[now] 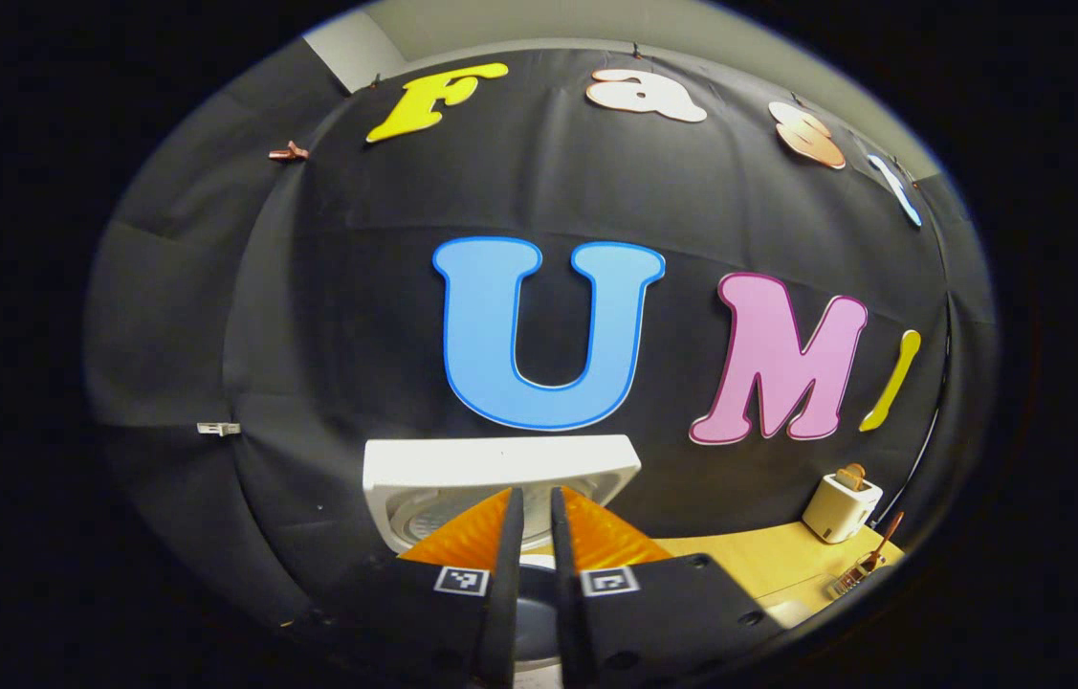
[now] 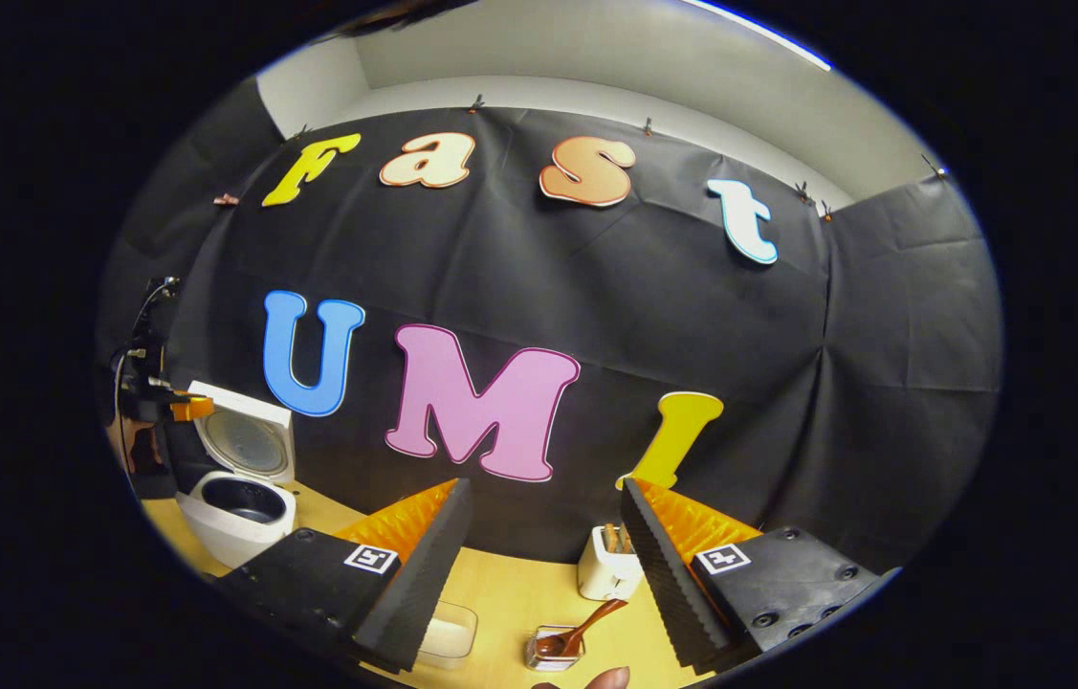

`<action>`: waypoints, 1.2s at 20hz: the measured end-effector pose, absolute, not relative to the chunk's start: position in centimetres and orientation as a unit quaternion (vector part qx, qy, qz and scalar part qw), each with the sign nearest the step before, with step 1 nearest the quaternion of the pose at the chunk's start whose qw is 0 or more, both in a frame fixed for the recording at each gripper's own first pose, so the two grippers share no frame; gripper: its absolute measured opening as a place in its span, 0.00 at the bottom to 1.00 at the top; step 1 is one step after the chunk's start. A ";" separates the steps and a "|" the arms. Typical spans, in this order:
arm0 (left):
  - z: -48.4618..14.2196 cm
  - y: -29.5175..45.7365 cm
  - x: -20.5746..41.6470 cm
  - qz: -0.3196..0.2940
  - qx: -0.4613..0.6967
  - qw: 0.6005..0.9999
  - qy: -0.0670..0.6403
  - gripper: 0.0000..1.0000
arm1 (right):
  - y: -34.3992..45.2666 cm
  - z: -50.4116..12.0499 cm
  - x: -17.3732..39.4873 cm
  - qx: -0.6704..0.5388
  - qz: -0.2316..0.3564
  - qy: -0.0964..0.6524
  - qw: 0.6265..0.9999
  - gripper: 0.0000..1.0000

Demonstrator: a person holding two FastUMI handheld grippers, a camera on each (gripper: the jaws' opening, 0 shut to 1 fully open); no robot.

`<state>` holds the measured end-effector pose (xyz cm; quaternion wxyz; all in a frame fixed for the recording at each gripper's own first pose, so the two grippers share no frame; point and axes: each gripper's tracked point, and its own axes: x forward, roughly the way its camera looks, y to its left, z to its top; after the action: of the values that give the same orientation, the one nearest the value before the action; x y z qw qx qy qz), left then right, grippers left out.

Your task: Close the left gripper, press the button to open the rice cooker; take a wooden spoon from the chopstick holder with the right hand, scoop a spoonful of rice and pour it into the rice cooker, then put the wooden spoon back into the chopstick holder.

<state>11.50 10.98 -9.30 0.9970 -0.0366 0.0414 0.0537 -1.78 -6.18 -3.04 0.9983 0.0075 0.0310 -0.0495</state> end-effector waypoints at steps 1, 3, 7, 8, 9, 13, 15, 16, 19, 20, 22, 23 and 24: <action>-9.1 11.0 11.2 0.056 -0.037 0.997 0.039 0.35 | -6.4 -3.3 -1.7 0.013 -0.049 0.030 0.998 0.97; -9.0 10.5 10.6 0.052 -0.038 0.997 0.041 0.69 | -7.5 -4.1 -1.6 0.016 -0.053 0.031 0.998 0.96; -9.2 8.6 9.7 0.043 -0.041 0.997 0.047 0.95 | -9.2 -8.0 -1.2 0.032 -0.042 0.053 0.997 0.97; -9.0 8.1 9.4 0.040 -0.038 0.997 0.045 0.95 | -9.6 -9.8 -1.2 0.044 -0.039 0.067 0.996 0.97; -8.8 7.1 9.0 0.033 -0.037 0.998 0.041 0.95 | -10.0 -12.3 -0.9 0.067 -0.036 0.088 0.993 0.96; -8.3 4.1 8.1 0.008 -0.037 0.998 0.044 0.95 | -11.7 -20.8 0.0 0.123 -0.034 0.140 0.982 0.96; -8.9 3.0 7.9 0.002 -0.037 0.998 0.057 0.95 | -12.2 -25.5 0.7 0.126 -0.039 0.174 0.976 0.95; -9.1 2.5 7.9 0.001 -0.037 0.997 0.063 0.95 | -12.7 -27.8 0.9 0.130 -0.040 0.193 0.972 0.95; -9.5 1.4 7.8 0.005 -0.024 0.997 0.076 0.95 | -14.5 -34.4 2.3 0.166 -0.037 0.242 0.955 0.94; -9.6 1.2 7.8 0.007 -0.020 0.997 0.079 0.95 | -14.5 -35.6 2.7 0.178 -0.033 0.252 0.951 0.94; -9.7 1.0 7.7 0.014 -0.015 0.996 0.085 0.95 | -14.6 -38.0 4.0 0.203 -0.026 0.265 0.942 0.87; -9.7 0.8 7.6 0.017 -0.013 0.996 0.087 0.95 | -14.7 -39.1 4.4 0.209 -0.025 0.271 0.939 0.87; -9.9 0.5 7.6 0.021 -0.010 0.996 0.089 0.95 | -14.7 -39.9 5.0 0.215 -0.024 0.275 0.937 0.87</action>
<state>7.58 0.54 -9.86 0.9958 -0.0103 0.0886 0.0211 4.98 -14.72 -39.91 0.9366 0.2151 0.2755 -0.0240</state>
